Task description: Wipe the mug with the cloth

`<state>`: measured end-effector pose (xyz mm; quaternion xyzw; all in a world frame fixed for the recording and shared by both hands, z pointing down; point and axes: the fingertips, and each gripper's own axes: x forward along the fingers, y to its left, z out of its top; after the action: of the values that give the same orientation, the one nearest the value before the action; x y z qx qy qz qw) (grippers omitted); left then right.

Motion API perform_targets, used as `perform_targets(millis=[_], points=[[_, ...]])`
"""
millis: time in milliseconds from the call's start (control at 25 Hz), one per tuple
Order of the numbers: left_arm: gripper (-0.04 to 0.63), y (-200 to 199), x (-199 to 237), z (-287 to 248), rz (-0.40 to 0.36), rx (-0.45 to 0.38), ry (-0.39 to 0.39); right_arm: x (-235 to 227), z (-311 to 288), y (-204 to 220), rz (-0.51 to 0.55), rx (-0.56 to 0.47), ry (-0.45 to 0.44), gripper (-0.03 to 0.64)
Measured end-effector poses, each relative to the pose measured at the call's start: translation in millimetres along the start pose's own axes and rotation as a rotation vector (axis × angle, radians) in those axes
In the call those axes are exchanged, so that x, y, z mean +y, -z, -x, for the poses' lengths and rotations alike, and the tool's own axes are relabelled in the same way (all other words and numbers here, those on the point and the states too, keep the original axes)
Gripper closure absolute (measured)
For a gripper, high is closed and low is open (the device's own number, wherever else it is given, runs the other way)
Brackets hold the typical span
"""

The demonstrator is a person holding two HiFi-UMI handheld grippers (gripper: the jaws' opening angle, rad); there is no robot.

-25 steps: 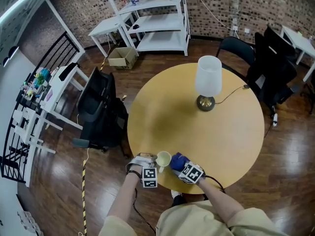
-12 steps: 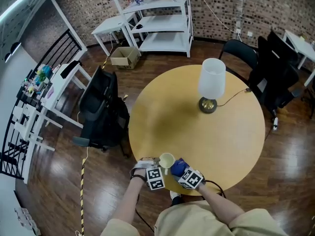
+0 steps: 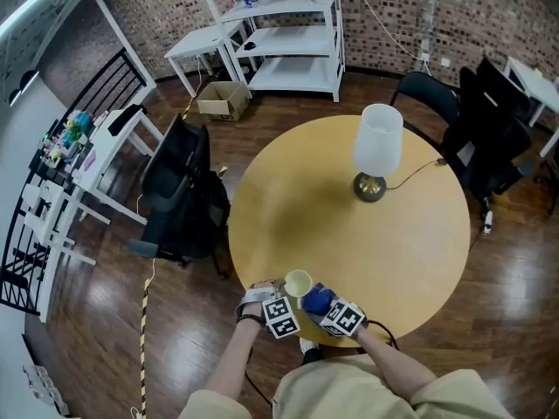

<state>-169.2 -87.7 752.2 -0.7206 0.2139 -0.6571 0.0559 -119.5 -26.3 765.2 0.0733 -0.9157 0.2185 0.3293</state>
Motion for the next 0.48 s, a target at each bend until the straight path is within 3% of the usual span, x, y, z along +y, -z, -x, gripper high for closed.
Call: perform_targets(millis=[40,80,240,360,440,480], points=[[0.370,-0.8,-1.3,1.9,0.008,-0.013,0.002,1.1,5.3,0.6,0.007,-0.002,0.004,0.557],[0.349,-2.1,-3.0,4.2,0.002,-0.028,0.002,2.5,10.8,1.5,0.012,-0.007,0.009,0.557],[0.344,-13.6,-14.1,6.5,-0.172,-0.102,-0.016,3.1,25.5,4.7,0.011,-0.027,0.026,0.557],[0.471,-19.7,-21.9,-3.7,-0.318,-0.109,-0.025,-2.4,31.6,3.3,0.004,-0.036,0.045,0.557],[0.528,-18.6,-28.2,-9.7,-0.359,-0.101,0.003,-4.1,34.6,2.3,0.007,-0.044,0.056,0.557],[0.526,-18.8,-29.6,-10.5,-0.351,-0.105,0.024,-5.0,36.5,2.7,0.009,-0.046,0.064,0.557]])
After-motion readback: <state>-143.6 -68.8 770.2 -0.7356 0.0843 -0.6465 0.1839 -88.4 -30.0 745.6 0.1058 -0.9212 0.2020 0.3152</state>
